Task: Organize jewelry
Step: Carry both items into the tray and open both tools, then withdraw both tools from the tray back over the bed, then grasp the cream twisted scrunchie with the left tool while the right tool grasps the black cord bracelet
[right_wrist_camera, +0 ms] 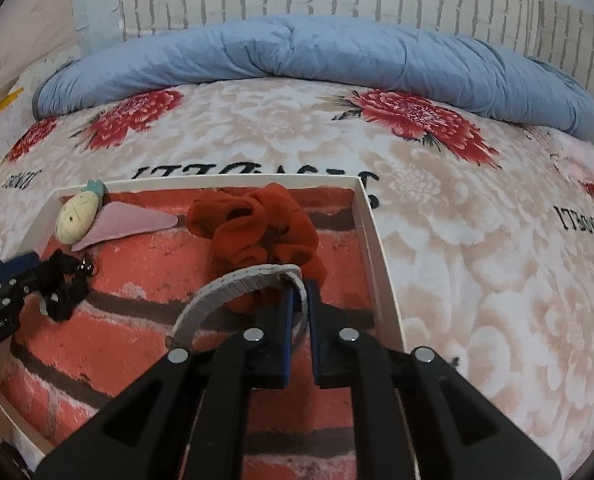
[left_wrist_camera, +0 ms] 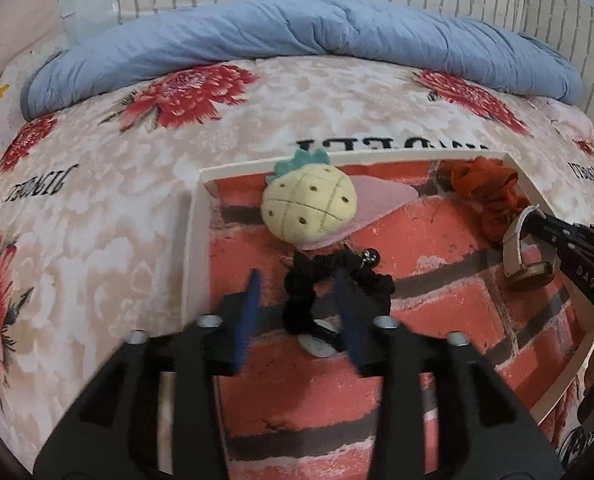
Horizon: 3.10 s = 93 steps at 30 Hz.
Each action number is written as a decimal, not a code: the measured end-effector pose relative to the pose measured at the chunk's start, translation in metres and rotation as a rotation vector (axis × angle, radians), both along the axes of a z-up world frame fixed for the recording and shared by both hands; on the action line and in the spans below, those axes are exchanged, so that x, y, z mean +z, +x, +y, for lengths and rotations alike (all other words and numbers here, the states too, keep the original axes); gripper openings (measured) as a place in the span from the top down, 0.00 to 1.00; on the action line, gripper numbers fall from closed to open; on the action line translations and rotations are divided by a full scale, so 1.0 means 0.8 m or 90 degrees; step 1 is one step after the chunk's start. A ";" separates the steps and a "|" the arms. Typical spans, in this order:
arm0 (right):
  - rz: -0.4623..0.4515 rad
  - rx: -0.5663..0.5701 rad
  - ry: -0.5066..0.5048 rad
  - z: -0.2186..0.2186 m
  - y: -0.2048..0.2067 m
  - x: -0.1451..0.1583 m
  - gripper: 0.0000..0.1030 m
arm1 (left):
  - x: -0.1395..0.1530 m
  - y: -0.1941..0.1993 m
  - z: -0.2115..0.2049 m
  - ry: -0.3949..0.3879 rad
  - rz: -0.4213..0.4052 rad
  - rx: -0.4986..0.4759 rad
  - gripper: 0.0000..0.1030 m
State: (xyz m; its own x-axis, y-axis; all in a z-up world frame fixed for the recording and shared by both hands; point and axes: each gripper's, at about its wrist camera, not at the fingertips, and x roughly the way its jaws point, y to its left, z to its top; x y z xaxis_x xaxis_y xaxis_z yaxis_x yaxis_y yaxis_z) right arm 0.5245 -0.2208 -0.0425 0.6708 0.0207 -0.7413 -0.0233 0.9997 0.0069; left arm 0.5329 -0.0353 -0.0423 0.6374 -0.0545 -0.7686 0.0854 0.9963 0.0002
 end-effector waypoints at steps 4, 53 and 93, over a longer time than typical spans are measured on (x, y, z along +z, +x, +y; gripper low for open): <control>-0.002 0.005 0.017 -0.010 -0.016 0.020 0.65 | 0.025 -0.017 0.009 -0.017 -0.025 0.003 0.31; -0.155 -0.158 -0.008 -0.069 -0.376 0.116 0.04 | 0.129 -0.368 0.160 -0.034 -0.139 0.023 0.05; -0.095 -0.166 -0.034 -0.053 -0.466 0.008 0.04 | 0.029 -0.445 0.108 -0.066 -0.068 -0.010 0.05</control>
State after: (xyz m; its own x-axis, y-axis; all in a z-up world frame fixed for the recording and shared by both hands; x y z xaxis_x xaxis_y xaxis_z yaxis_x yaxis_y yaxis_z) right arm 0.1515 -0.2635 -0.0364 0.7502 -0.2029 -0.6293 0.2379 0.9708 -0.0295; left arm 0.1767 0.0509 -0.0193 0.7138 -0.1403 -0.6861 0.1059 0.9901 -0.0923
